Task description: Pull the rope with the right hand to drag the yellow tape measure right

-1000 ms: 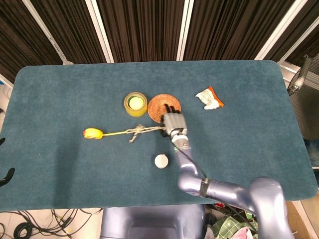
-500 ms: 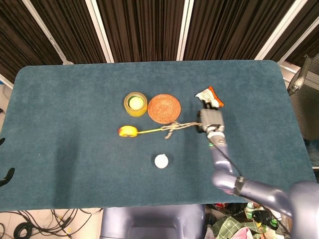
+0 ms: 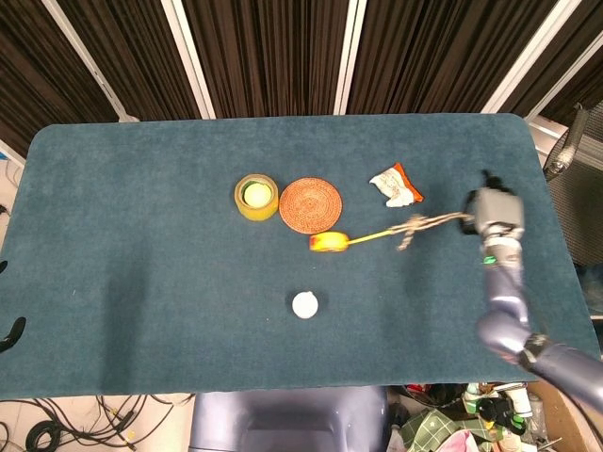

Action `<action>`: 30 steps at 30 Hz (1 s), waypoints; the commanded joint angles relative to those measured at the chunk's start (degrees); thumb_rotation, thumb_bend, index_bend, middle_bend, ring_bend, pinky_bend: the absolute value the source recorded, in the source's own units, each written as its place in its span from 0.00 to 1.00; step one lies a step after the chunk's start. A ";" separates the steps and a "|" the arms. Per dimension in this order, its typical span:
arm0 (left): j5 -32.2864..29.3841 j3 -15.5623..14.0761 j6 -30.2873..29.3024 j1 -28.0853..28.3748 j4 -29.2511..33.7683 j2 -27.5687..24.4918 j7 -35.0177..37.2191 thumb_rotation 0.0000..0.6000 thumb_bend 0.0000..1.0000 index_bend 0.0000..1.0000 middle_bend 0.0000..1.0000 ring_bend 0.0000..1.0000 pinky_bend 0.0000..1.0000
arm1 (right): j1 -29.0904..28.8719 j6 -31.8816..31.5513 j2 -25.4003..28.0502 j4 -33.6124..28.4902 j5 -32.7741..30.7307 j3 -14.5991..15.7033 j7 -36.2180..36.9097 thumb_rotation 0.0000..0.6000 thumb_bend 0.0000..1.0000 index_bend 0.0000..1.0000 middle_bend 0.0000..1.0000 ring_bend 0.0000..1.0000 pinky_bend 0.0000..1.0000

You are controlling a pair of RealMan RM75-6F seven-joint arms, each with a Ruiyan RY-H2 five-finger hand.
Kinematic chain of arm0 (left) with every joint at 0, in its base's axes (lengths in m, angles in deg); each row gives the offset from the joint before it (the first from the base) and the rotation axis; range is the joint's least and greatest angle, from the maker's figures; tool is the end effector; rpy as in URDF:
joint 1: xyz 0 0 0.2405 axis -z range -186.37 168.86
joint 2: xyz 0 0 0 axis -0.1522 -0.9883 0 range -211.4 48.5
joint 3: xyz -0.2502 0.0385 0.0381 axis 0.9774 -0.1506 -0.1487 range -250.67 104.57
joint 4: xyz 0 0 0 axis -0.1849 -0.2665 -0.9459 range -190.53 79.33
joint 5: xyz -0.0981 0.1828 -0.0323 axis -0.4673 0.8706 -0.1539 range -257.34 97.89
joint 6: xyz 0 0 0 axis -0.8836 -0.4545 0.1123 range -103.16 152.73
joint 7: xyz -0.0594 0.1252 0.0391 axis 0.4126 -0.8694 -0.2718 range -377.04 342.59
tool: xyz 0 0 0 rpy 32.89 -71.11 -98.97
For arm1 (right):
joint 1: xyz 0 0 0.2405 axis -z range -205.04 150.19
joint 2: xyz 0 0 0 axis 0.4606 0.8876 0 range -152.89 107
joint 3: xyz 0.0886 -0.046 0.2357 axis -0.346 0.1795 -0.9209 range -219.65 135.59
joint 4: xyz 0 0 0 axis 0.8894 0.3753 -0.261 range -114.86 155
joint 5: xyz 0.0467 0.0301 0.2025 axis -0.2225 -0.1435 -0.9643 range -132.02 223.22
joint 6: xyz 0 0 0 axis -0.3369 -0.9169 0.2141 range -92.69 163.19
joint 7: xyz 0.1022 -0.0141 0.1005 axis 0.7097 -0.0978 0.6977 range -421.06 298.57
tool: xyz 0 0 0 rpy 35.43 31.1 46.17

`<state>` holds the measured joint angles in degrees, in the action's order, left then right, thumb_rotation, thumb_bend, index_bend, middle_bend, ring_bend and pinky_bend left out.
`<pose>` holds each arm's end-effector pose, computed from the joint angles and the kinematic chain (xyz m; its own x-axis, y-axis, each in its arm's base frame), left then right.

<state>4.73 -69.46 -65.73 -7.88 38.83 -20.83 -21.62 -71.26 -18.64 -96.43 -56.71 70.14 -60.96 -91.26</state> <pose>-0.3166 0.1610 0.1909 0.4884 -0.0717 0.8697 0.8718 0.0833 -0.4828 -0.2519 -0.4235 0.1384 0.3964 -0.1614 0.9038 -0.8554 0.2927 0.4274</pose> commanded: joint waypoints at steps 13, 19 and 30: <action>0.19 -0.09 0.09 0.02 0.17 0.27 -0.48 1.00 0.31 0.11 0.00 0.00 0.00 | 4.61 1.94 5.86 4.74 1.20 1.42 3.59 1.00 0.41 0.64 0.00 0.04 0.14; 0.13 -0.12 0.31 0.06 0.20 0.18 -0.23 1.00 0.31 0.11 0.00 0.00 0.00 | 3.35 2.38 3.99 0.61 3.91 1.60 4.08 1.00 0.39 0.63 0.00 0.03 0.14; -0.64 0.09 1.69 0.62 0.09 0.00 0.50 1.00 0.31 0.11 0.00 0.00 0.00 | 1.81 -0.59 2.42 -13.89 3.30 2.14 2.93 1.00 0.08 0.01 0.00 0.01 0.14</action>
<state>4.17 -69.41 -64.09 -7.28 38.87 -20.80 -21.27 -69.33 -17.87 -94.17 -67.46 73.45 -59.31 -87.81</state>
